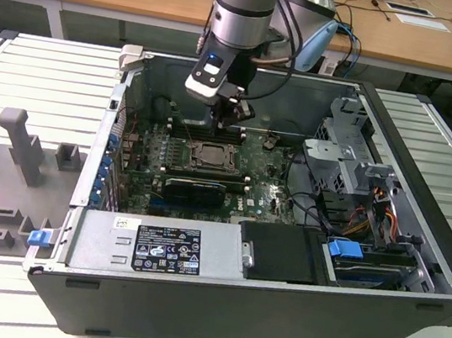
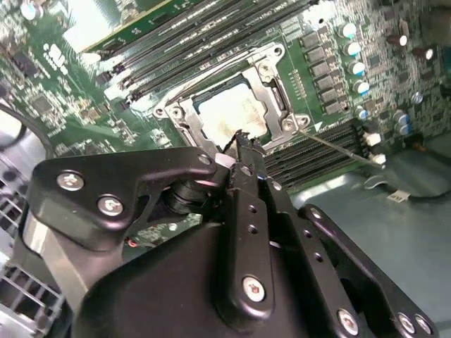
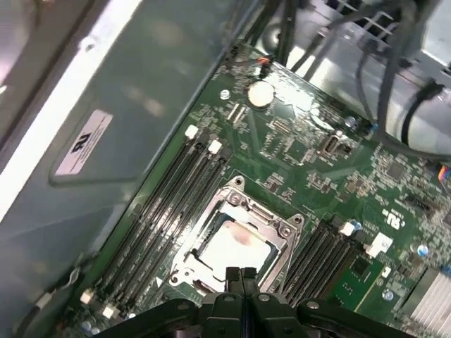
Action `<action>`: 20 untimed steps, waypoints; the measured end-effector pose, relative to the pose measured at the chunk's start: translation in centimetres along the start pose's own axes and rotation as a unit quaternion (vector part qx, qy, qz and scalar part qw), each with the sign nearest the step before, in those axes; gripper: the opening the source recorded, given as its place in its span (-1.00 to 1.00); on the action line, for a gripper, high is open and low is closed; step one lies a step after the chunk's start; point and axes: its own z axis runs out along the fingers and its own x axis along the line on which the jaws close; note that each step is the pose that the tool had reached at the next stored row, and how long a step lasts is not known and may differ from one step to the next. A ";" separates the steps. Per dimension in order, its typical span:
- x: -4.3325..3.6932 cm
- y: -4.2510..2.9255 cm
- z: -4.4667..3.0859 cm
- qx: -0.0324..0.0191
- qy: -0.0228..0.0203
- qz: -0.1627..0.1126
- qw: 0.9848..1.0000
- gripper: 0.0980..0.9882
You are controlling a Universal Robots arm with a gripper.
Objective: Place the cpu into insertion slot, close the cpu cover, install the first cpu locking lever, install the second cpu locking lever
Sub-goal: 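Install the first cpu locking lever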
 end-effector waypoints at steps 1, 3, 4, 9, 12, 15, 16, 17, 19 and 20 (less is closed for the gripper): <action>0.00 0.00 0.00 0.000 0.000 -0.013 1.000 -0.98; 0.00 0.00 0.00 0.000 0.000 -0.027 1.000 -0.98; 0.00 0.00 0.00 0.000 0.000 -0.031 1.000 -0.98; 0.03 -0.03 -0.49 -0.003 -0.002 -0.043 0.999 -0.98; 0.03 -0.03 -0.50 -0.003 -0.002 -0.086 0.996 -0.98; 0.03 -0.03 -0.50 -0.002 -0.001 -0.141 0.990 -0.98; 0.03 -0.03 -0.50 -0.002 -0.001 -0.147 0.989 -0.98; 0.03 -0.03 -0.50 -0.002 -0.001 -0.156 0.988 -0.98; 0.03 -0.03 -0.50 -0.002 -0.001 -0.169 0.986 -0.98; 0.03 -0.03 -0.50 -0.001 -0.001 -0.174 0.985 -0.98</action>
